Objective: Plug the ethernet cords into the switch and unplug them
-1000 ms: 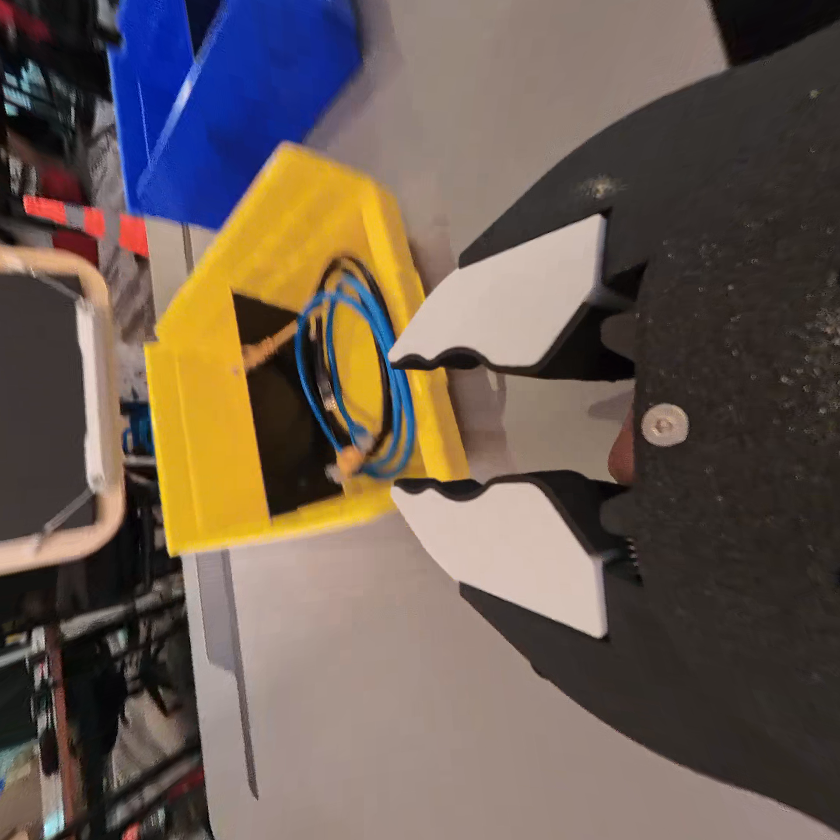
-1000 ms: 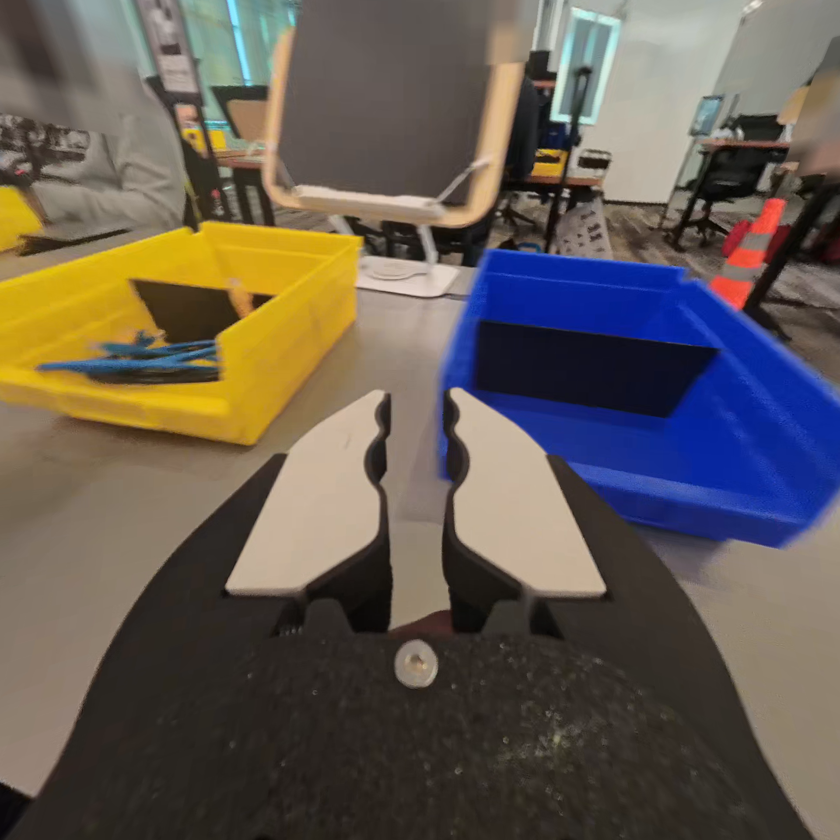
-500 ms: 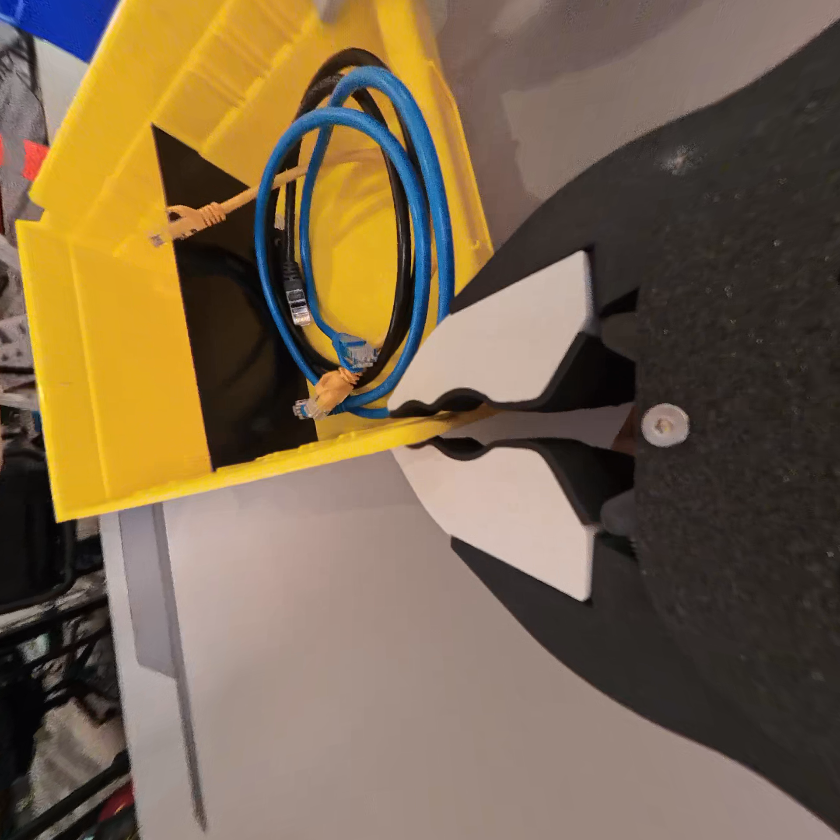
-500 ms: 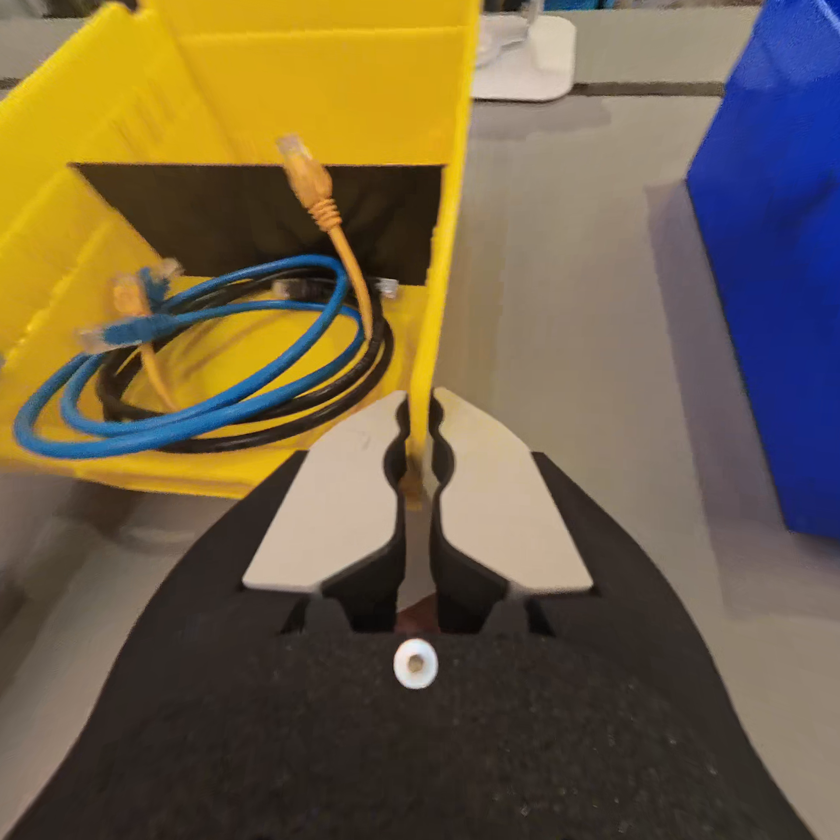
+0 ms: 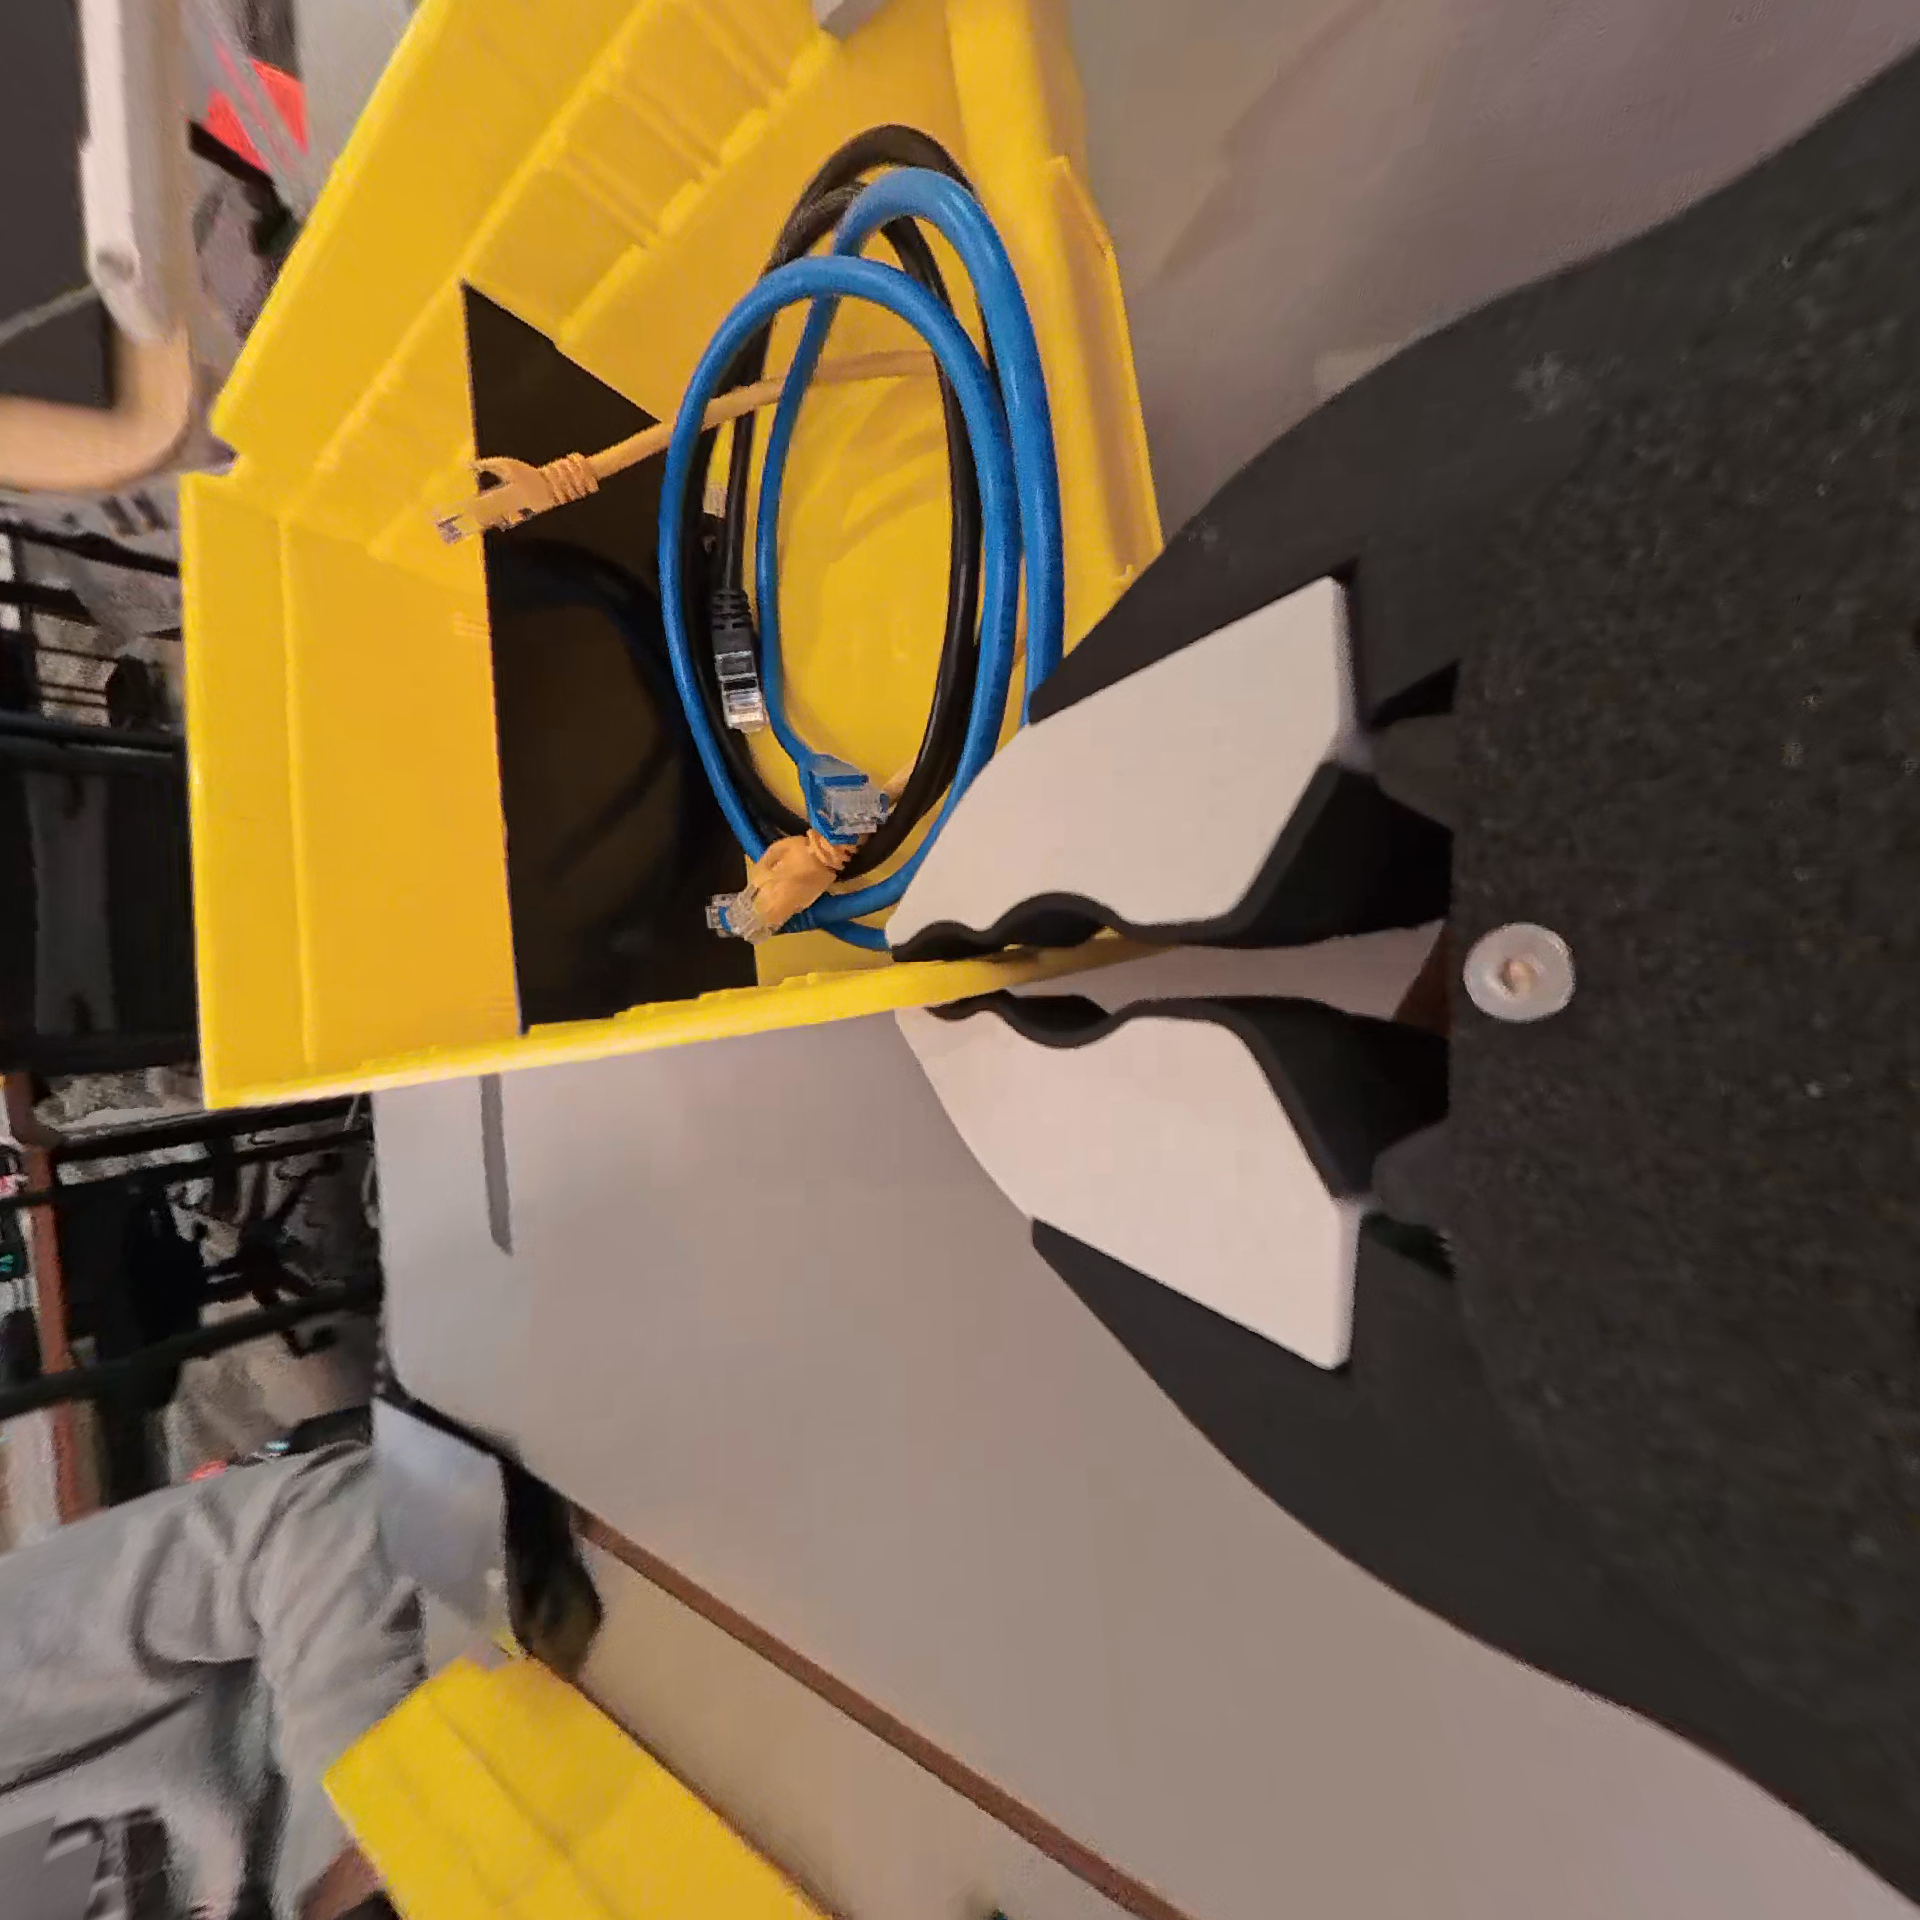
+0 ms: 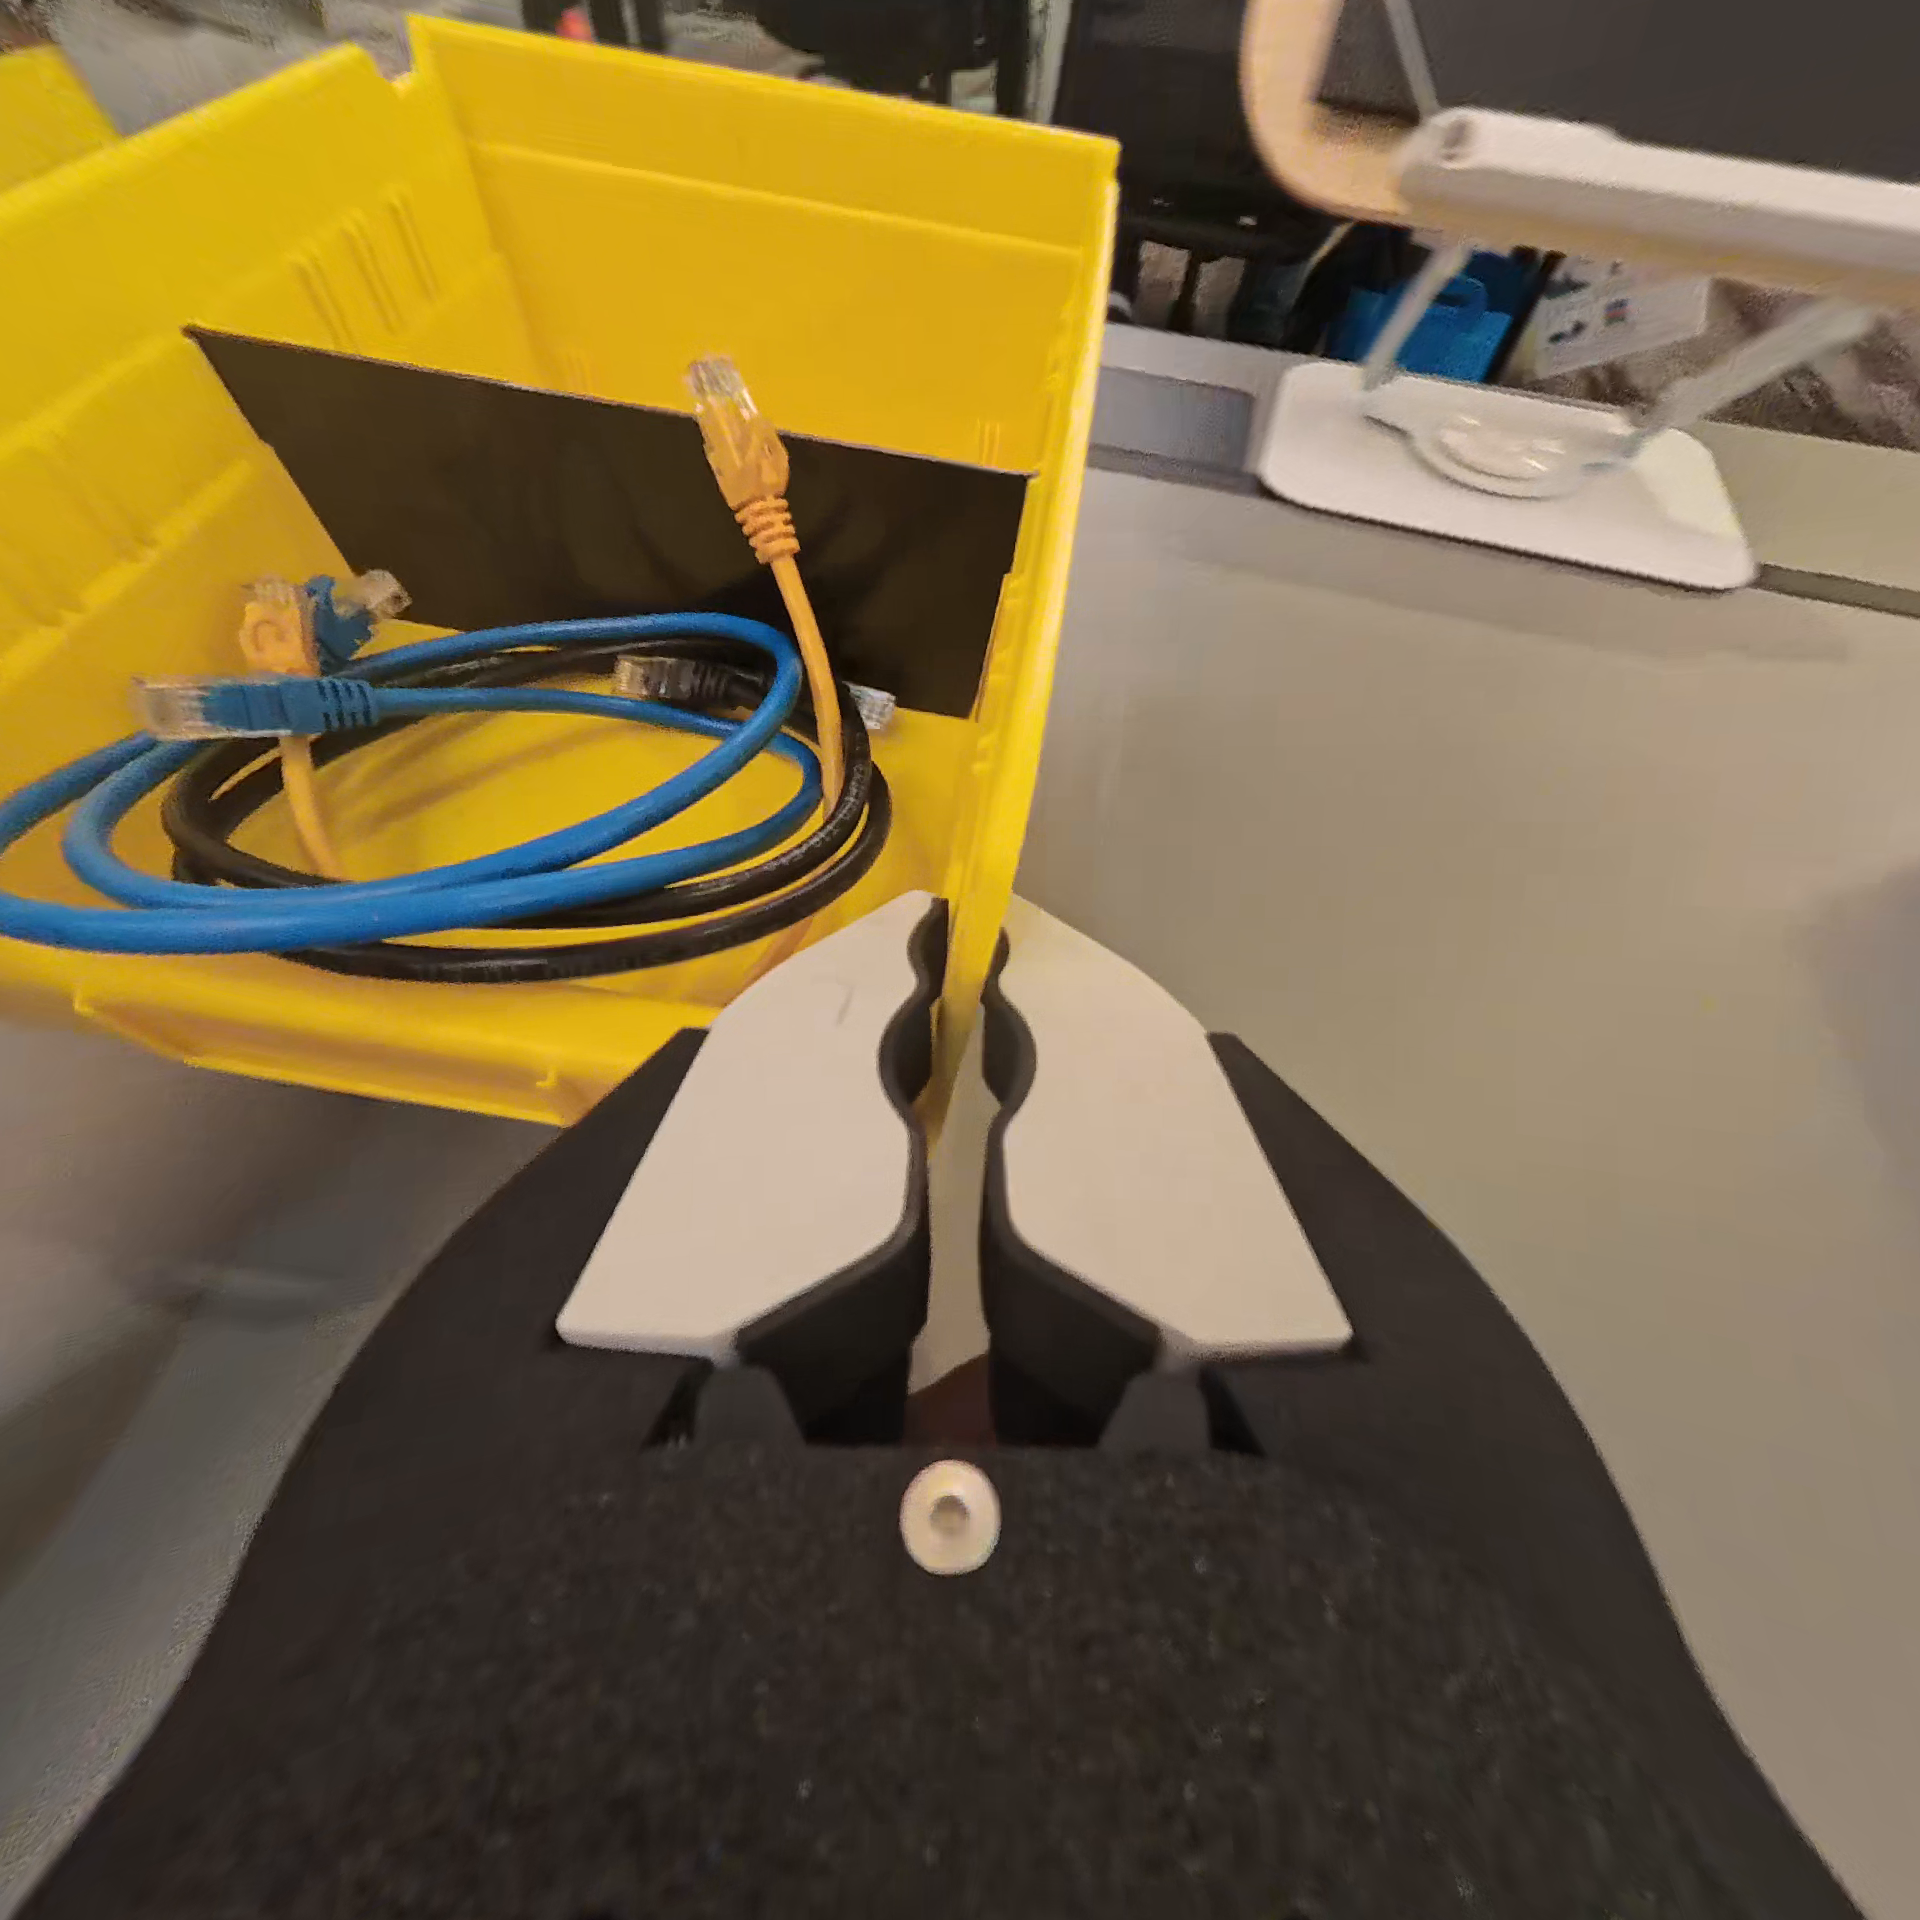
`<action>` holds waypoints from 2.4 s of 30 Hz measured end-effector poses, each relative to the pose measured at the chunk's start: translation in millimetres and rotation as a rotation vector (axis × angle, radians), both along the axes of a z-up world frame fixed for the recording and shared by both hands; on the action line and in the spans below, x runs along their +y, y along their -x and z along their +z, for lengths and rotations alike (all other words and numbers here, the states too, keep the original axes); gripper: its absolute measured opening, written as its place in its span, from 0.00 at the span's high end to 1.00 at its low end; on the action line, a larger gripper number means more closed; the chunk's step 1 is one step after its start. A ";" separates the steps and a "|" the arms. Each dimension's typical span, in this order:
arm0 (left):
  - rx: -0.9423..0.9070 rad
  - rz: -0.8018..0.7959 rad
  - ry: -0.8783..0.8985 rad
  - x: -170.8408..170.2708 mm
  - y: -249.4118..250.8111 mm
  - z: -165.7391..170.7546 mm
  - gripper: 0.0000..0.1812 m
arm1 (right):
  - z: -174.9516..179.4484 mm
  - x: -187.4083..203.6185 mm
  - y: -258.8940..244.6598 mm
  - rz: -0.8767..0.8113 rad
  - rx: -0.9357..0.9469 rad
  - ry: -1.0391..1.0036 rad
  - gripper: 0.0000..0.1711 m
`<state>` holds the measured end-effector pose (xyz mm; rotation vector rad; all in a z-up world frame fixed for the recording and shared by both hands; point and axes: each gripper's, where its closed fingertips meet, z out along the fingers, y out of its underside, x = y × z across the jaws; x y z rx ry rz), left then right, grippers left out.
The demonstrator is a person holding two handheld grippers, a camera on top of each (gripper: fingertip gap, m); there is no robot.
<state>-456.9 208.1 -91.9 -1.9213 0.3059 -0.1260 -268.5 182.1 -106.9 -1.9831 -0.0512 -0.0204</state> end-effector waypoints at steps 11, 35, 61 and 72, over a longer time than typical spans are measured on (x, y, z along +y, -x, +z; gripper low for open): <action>-0.185 0.060 0.081 9.2 64.6 -31.3 0.90 | -32.3 -15.6 68.8 0.295 0.041 0.121 0.90; 0.045 -0.299 0.230 -148.2 -87.8 -33.0 0.96 | -28.8 -255.7 -280.4 0.445 0.092 0.167 1.00; -0.151 -0.340 -0.109 -120.8 -128.2 16.5 0.73 | 5.6 -214.0 -357.4 0.062 -0.003 -0.185 0.74; -0.330 -0.374 -0.122 -113.7 -141.2 38.8 0.65 | 4.1 -188.8 -354.6 0.090 0.043 -0.164 0.75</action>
